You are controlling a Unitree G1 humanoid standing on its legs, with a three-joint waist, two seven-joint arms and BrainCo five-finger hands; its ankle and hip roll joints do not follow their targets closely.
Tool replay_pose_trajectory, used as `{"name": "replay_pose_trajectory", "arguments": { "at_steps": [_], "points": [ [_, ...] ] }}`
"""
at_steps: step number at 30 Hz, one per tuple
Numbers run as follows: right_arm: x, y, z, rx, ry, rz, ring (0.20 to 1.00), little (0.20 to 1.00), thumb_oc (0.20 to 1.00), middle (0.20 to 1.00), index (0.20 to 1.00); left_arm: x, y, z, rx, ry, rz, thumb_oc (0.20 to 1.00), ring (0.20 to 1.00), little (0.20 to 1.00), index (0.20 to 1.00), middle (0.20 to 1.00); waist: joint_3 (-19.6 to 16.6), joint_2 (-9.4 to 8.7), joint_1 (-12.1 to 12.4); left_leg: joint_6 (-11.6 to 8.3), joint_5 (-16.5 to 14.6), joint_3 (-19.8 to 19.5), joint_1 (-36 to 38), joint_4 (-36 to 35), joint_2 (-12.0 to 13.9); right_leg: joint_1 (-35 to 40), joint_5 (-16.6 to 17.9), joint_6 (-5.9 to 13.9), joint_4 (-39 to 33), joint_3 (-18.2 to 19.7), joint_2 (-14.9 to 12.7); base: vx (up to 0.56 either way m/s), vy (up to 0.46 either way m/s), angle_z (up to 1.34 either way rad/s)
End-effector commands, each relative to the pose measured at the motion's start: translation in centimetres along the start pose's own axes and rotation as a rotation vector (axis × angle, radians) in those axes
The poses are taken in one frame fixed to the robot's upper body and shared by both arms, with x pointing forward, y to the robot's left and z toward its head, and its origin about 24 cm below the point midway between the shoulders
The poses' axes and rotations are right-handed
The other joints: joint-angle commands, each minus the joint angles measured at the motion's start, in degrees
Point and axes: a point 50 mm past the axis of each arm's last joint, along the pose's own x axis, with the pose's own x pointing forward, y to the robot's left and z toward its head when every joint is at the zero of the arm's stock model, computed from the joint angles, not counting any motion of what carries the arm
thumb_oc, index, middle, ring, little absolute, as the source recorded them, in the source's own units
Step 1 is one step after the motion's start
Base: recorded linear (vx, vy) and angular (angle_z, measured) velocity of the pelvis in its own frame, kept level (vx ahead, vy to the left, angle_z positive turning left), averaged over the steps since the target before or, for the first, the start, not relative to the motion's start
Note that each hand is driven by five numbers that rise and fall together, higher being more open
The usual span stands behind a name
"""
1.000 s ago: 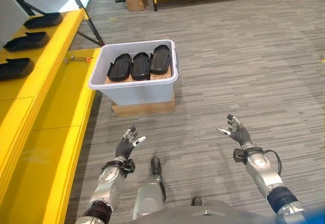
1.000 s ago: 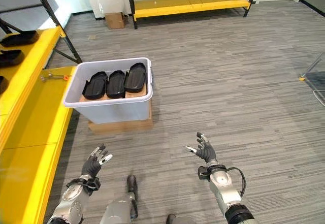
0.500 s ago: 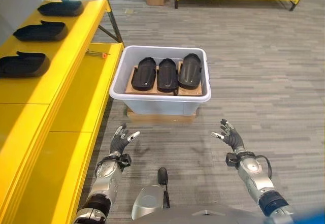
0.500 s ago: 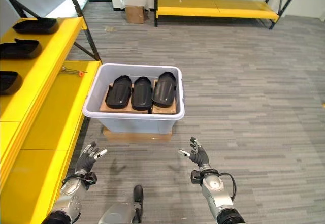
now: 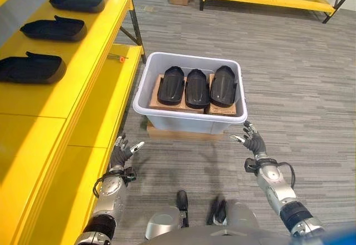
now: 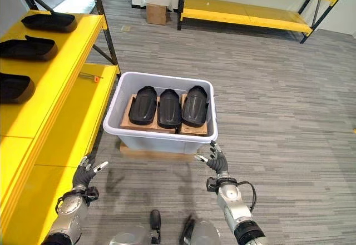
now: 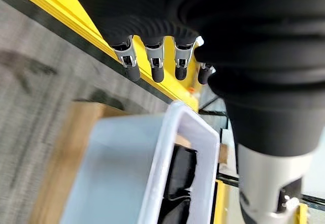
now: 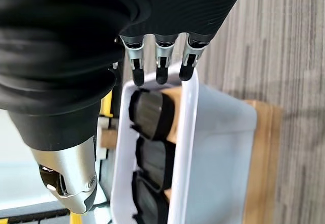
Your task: Move parts from the plastic box to the shelf.
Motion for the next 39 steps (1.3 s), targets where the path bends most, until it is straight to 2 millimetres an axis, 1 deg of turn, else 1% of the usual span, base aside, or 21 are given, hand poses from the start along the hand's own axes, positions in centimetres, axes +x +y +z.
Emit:
{"name": "replay_pose_trajectory", "arguments": {
  "at_steps": [1, 3, 5, 9, 10, 15, 16, 17, 19, 22, 23, 24, 25, 27, 28, 29, 32, 36, 37, 38, 39],
  "points": [
    [0.6, -1.8, 1.9, 0.044, -0.076, -0.097, 1.000, 1.000, 1.000, 1.000, 1.000, 0.1, -1.1, 1.7, 0.014, -0.076, -0.090, 1.000, 1.000, 1.000, 1.000, 1.000, -0.3, -0.92, -0.8, -3.38, -7.6, 1.7, 4.7, 0.3, 2.1, 1.2, 11.8, 1.75, -9.1, 2.9, 1.2, 0.20, -0.029, 0.31],
    [0.4, -2.2, 1.4, 0.042, -0.047, -0.134, 1.000, 1.000, 1.000, 1.000, 1.000, 0.0, -1.7, 1.6, 0.029, -0.078, -0.124, 1.000, 1.000, 1.000, 1.000, 1.000, -0.2, -1.30, -1.8, -3.17, -7.8, 1.5, 5.1, 0.3, 1.5, -0.1, 13.3, 1.37, -11.3, 3.9, 0.7, 0.19, -0.042, 0.49],
    [-0.2, -2.7, 0.2, 0.037, 0.002, -0.165, 1.000, 1.000, 1.000, 1.000, 1.000, -0.3, -2.4, 1.2, 0.037, -0.075, -0.153, 1.000, 1.000, 1.000, 1.000, 1.000, -0.8, -1.73, -3.2, -3.10, -8.6, 1.2, 6.4, 0.3, 0.9, 1.7, 13.8, 1.56, -12.9, 5.1, 1.8, 0.32, -0.062, 0.51],
    [-0.4, -2.7, -0.3, 0.032, 0.017, -0.160, 1.000, 1.000, 1.000, 1.000, 1.000, -0.2, -2.9, 1.6, 0.043, -0.087, -0.175, 1.000, 1.000, 1.000, 1.000, 1.000, -1.5, -1.78, -3.6, -3.45, -8.7, 2.5, 7.1, 0.5, 1.2, 3.3, 13.4, 1.24, -12.8, 4.0, 2.2, 0.22, -0.053, 0.24],
    [-0.4, -2.7, -0.4, 0.030, 0.022, -0.162, 1.000, 1.000, 1.000, 1.000, 1.000, -0.2, -3.0, 1.7, 0.044, -0.087, -0.177, 1.000, 1.000, 1.000, 1.000, 1.000, -1.7, -1.27, -3.6, -3.51, -9.6, 2.1, 7.7, 0.4, 1.6, 3.8, 12.5, 1.83, -12.7, 4.4, 2.7, 0.27, -0.052, -0.01],
    [-0.8, -3.0, -0.7, 0.013, 0.017, -0.173, 1.000, 1.000, 1.000, 1.000, 1.000, -0.1, -3.4, 2.1, 0.003, -0.093, -0.188, 1.000, 1.000, 1.000, 1.000, 1.000, -2.3, -0.93, -4.7, -3.78, -11.2, 3.7, 8.9, 2.5, 2.3, 4.5, 11.0, 0.20, -11.5, 3.3, 3.1, 0.25, -0.072, -0.12],
    [-0.8, -3.2, -0.4, 0.003, -0.001, -0.173, 1.000, 1.000, 1.000, 1.000, 1.000, -0.2, -3.6, 2.2, 0.002, -0.106, -0.193, 1.000, 1.000, 1.000, 1.000, 1.000, -2.6, -0.78, -5.0, -3.91, -11.7, 4.1, 9.3, 3.0, 2.5, 4.5, 10.6, -0.28, -11.4, 2.9, 3.1, 0.31, -0.110, -0.07],
    [-0.7, -3.8, 0.6, -0.026, -0.061, -0.175, 1.000, 1.000, 1.000, 1.000, 1.000, -0.3, -3.8, 2.7, -0.042, -0.136, -0.186, 1.000, 1.000, 1.000, 1.000, 1.000, -3.3, -0.26, -5.7, -4.42, -13.7, 5.5, 9.8, 5.7, 3.2, 4.6, 9.0, -2.15, -10.8, 1.8, 3.4, 0.31, -0.114, -0.07],
    [-0.7, -4.1, 1.1, -0.049, -0.089, -0.175, 1.000, 1.000, 1.000, 1.000, 1.000, -0.2, -3.9, 2.9, -0.063, -0.147, -0.180, 1.000, 1.000, 1.000, 1.000, 1.000, -3.8, -0.02, -6.0, -4.56, -15.2, 6.1, 10.2, 7.1, 2.9, 4.4, 8.4, -2.78, -10.5, 1.0, 3.4, 0.20, -0.092, 0.00],
    [-0.7, -4.5, 1.9, -0.094, -0.141, -0.176, 1.000, 1.000, 1.000, 1.000, 1.000, 0.0, -4.3, 3.1, -0.102, -0.152, -0.175, 1.000, 1.000, 1.000, 1.000, 1.000, -4.4, 0.66, -6.0, -7.49, -10.7, 7.3, 7.2, 17.4, 4.1, 5.8, 6.0, -5.18, -11.2, -0.1, 4.7, 0.14, -0.173, -0.03],
    [-0.7, -4.8, 2.4, -0.110, -0.173, -0.186, 1.000, 1.000, 1.000, 1.000, 1.000, 0.1, -4.5, 3.4, -0.111, -0.163, -0.180, 1.000, 1.000, 1.000, 1.000, 1.000, -4.0, 0.78, -5.8, -9.42, -7.1, 7.7, 2.8, 24.6, 5.8, 7.2, 4.8, -6.52, -12.0, 0.3, 5.5, 0.12, -0.223, -0.02],
    [-0.6, -5.1, 2.8, -0.116, -0.189, -0.192, 1.000, 1.000, 1.000, 1.000, 1.000, 0.2, -4.7, 3.6, -0.114, -0.171, -0.182, 1.000, 1.000, 1.000, 1.000, 1.000, -3.4, 0.53, -5.8, -10.34, -5.7, 8.2, -0.5, 29.4, 7.8, 8.2, 4.3, -7.11, -12.4, 0.9, 5.4, 0.12, -0.213, 0.01],
    [-0.5, -5.2, 3.2, -0.121, -0.205, -0.194, 1.000, 1.000, 1.000, 1.000, 1.000, 0.3, -4.8, 3.8, -0.118, -0.176, -0.180, 1.000, 1.000, 1.000, 1.000, 1.000, -3.0, 0.50, -5.8, -10.68, -5.3, 8.5, -2.3, 30.8, 9.1, 8.8, 4.0, -7.33, -12.6, 1.4, 5.3, 0.07, -0.083, 0.12],
    [-0.2, -5.4, 3.8, -0.130, -0.224, -0.194, 1.000, 1.000, 1.000, 1.000, 1.000, 0.3, -4.9, 3.7, -0.136, -0.175, -0.174, 1.000, 1.000, 1.000, 1.000, 1.000, -2.5, 0.75, -6.0, -10.42, -5.6, 9.2, -3.2, 29.4, 10.7, 9.3, 3.5, -7.21, -12.2, 2.4, 4.7, 0.10, 0.080, -0.11],
    [0.2, -5.6, 4.4, -0.131, -0.239, -0.192, 1.000, 1.000, 1.000, 1.000, 1.000, 0.2, -4.8, 3.3, -0.143, -0.164, -0.153, 1.000, 1.000, 1.000, 1.000, 1.000, -2.4, 1.39, -6.4, -10.35, -5.0, 9.8, -1.5, 24.2, 11.9, 9.6, 3.3, -6.73, -11.7, 3.7, 3.8, 0.12, 0.179, -0.40],
    [0.2, -5.6, 4.5, -0.133, -0.241, -0.190, 1.000, 1.000, 1.000, 1.000, 1.000, 0.2, -4.7, 3.2, -0.141, -0.158, -0.148, 1.000, 1.000, 1.000, 1.000, 1.000, -2.5, 1.64, -6.4, -10.64, -4.1, 9.6, -1.2, 22.3, 12.3, 9.8, 3.3, -6.64, -11.7, 4.0, 3.7, 0.13, 0.217, -0.38],
    [0.4, -5.7, 5.0, -0.147, -0.252, -0.174, 1.000, 1.000, 1.000, 1.000, 1.000, 0.0, -3.9, 2.3, -0.185, -0.096, -0.106, 1.000, 1.000, 1.000, 1.000, 1.000, -2.5, 2.59, -6.1, -12.16, 2.4, 6.9, -1.2, 12.8, 15.0, 11.6, 3.9, -6.40, -13.0, 6.5, 2.9, 0.09, 0.206, -0.28],
    [0.6, -5.5, 5.4, -0.180, -0.254, -0.149, 1.000, 1.000, 1.000, 1.000, 1.000, -0.7, -3.3, 1.1, -0.180, -0.063, -0.071, 1.000, 1.000, 1.000, 1.000, 1.000, -2.2, 3.13, -5.0, -13.71, 5.4, 2.5, -1.4, 6.6, 17.0, 12.3, 3.8, -5.77, -13.7, 8.5, 1.9, 0.05, 0.242, -0.35],
    [0.6, -5.6, 5.4, -0.153, -0.235, -0.156, 1.000, 1.000, 1.000, 1.000, 1.000, -1.1, -3.1, 0.5, -0.165, -0.054, -0.060, 1.000, 1.000, 1.000, 1.000, 1.000, -2.1, 3.40, -4.7, -14.97, 8.4, 1.4, -2.0, 4.1, 19.3, 12.1, 3.6, -5.62, -13.7, 8.9, 1.4, 0.03, 0.249, -0.36],
    [0.6, -5.6, 5.3, -0.153, -0.235, -0.156, 1.000, 1.000, 1.000, 1.000, 1.000, -1.1, -3.1, 0.4, -0.165, -0.054, -0.060, 1.000, 1.000, 1.000, 1.000, 1.000, -2.1, 3.41, -4.7, -14.99, 8.4, 1.5, -2.0, 4.0, 19.3, 12.1, 3.6, -5.63, -13.7, 8.9, 1.4, 0.01, 0.316, -0.25],
    [0.5, -5.7, 5.4, -0.151, -0.235, -0.155, 1.000, 1.000, 1.000, 1.000, 1.000, -1.3, -3.0, 0.2, -0.162, -0.051, -0.058, 1.000, 1.000, 1.000, 1.000, 1.000, -1.9, 3.45, -4.7, -15.58, 10.0, 1.2, -2.4, 2.9, 20.8, 12.2, 3.4, -5.43, -13.6, 9.2, 0.9, 0.00, 0.231, -0.08]
  ]
}}
